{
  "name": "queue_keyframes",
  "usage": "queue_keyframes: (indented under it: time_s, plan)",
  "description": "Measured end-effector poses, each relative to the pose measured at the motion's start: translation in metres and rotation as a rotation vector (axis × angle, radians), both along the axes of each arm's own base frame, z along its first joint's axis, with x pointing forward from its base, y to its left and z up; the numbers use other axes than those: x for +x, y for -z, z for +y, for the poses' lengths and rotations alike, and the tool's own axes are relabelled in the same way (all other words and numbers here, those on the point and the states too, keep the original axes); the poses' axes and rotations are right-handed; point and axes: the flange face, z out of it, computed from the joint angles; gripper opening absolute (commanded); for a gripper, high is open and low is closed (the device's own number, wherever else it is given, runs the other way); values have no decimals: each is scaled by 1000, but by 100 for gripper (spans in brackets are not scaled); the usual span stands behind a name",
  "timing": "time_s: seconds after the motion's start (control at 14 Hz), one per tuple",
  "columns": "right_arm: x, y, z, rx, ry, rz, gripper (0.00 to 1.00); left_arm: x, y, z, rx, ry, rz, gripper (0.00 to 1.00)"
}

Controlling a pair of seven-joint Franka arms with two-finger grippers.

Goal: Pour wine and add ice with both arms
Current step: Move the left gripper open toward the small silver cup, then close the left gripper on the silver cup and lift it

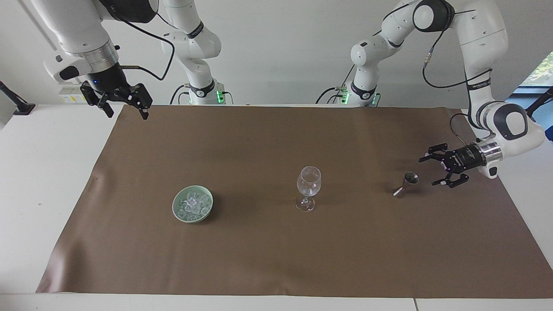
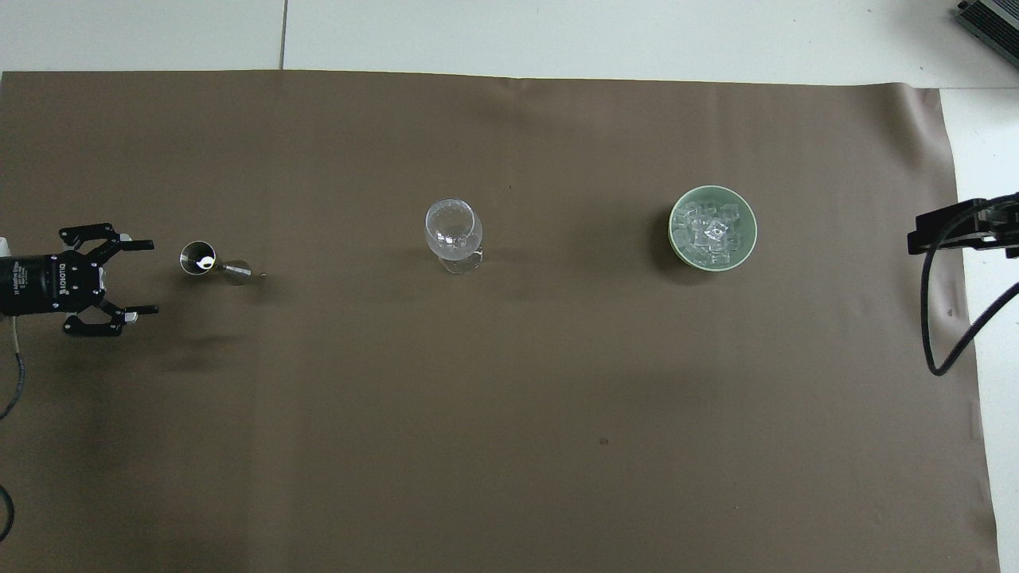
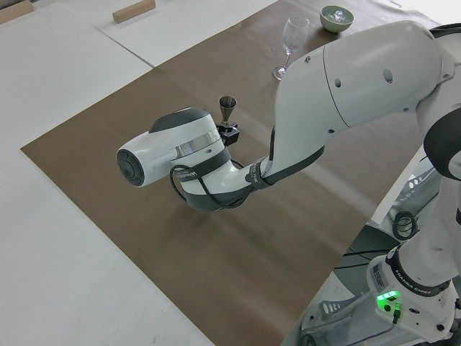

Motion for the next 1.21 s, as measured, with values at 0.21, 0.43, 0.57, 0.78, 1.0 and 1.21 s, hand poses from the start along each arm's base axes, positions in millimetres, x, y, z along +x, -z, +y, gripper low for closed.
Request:
queue_keyframes:
  time_s: [0.21,0.43,0.57,0.78,1.0,1.21]
  plan:
    - [0,0,0,0,0,0,100,-1,26,-4,-16,-24,-37,100]
    - [0,0,0,0,0,0,100,-4,40,-14,-24,-50,-47,100]
    - [0,0,0,0,0,0,100,-3,47,-25,-28,-70,-53,100]
    - [0,0,0,0,0,0,100,2,51,-42,-37,-89,-57,100]
    - [0,0,0,0,0,0,100,5,54,-55,-37,-101,-56,100]
    - [0,0,0,0,0,0,100,5,57,-59,-33,-108,-52,100]
